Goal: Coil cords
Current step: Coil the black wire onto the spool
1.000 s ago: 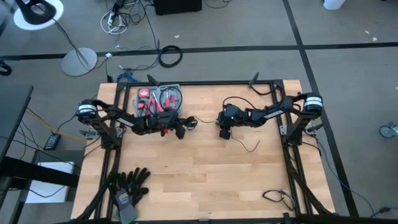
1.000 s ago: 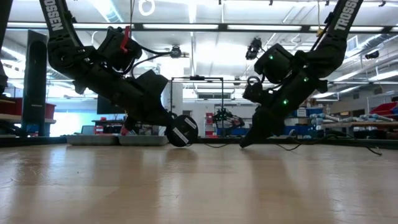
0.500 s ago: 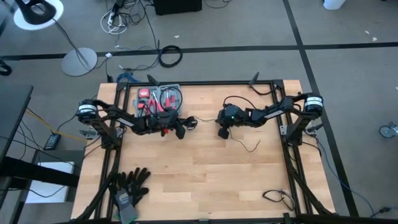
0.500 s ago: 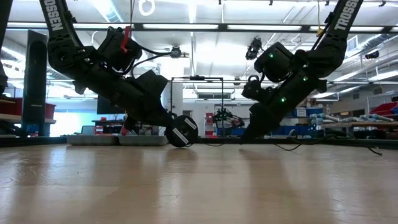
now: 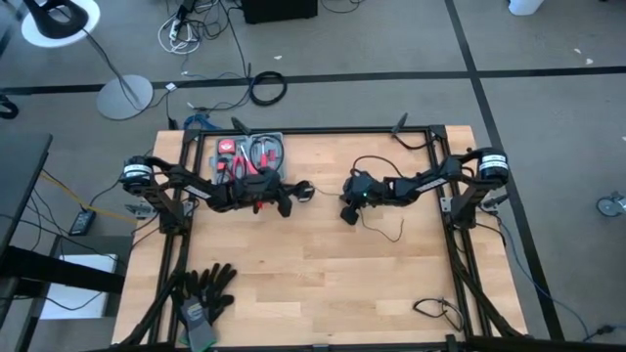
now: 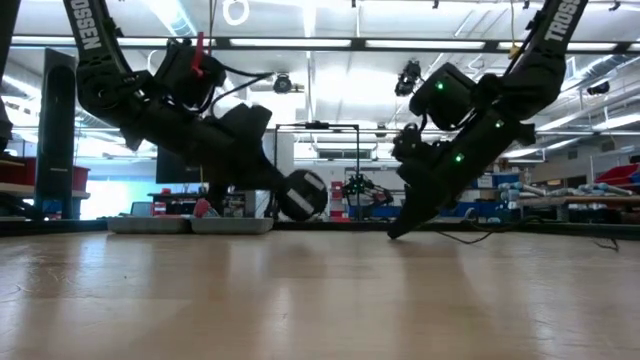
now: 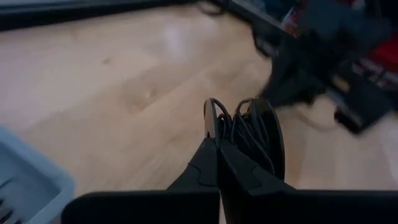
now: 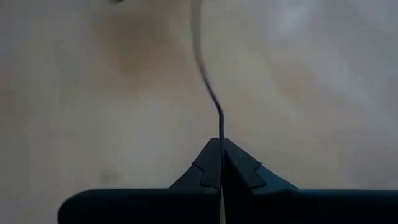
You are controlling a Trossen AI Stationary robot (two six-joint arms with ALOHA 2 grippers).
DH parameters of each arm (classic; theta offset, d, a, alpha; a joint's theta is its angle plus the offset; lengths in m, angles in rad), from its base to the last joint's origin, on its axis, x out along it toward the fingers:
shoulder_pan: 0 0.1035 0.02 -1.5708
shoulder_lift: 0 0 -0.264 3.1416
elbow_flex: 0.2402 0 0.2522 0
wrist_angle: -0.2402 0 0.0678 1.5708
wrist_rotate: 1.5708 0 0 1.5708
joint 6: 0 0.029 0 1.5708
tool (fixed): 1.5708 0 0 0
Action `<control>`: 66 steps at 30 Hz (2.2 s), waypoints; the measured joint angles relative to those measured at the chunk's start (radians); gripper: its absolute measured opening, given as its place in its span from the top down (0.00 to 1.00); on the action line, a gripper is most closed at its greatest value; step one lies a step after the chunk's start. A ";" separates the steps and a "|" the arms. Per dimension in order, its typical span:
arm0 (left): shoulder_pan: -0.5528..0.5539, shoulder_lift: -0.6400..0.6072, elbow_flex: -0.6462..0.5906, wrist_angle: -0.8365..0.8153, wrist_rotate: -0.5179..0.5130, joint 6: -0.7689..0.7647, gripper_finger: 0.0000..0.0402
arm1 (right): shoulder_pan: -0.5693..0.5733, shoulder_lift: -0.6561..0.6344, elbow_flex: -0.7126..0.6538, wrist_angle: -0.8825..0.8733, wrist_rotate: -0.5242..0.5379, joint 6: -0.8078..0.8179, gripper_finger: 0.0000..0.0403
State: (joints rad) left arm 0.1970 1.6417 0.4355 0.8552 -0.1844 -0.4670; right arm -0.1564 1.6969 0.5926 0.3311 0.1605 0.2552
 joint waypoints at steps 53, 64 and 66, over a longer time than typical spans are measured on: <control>0.117 0.000 0.000 0.023 -0.123 -0.035 1.00 | 0.234 0.314 0.351 0.218 -0.129 -0.067 1.00; 0.109 -0.001 0.002 -0.056 -0.035 -0.024 1.00 | 0.151 0.313 0.515 0.134 -0.210 -0.242 1.00; 0.108 -0.002 0.003 -0.072 -0.031 -0.008 1.00 | 0.126 0.313 0.537 0.110 -0.253 -0.243 1.00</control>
State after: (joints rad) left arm 0.3054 1.6401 0.4385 0.7836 -0.2150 -0.4747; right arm -0.0304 2.0098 1.1300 0.4408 -0.0930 0.0127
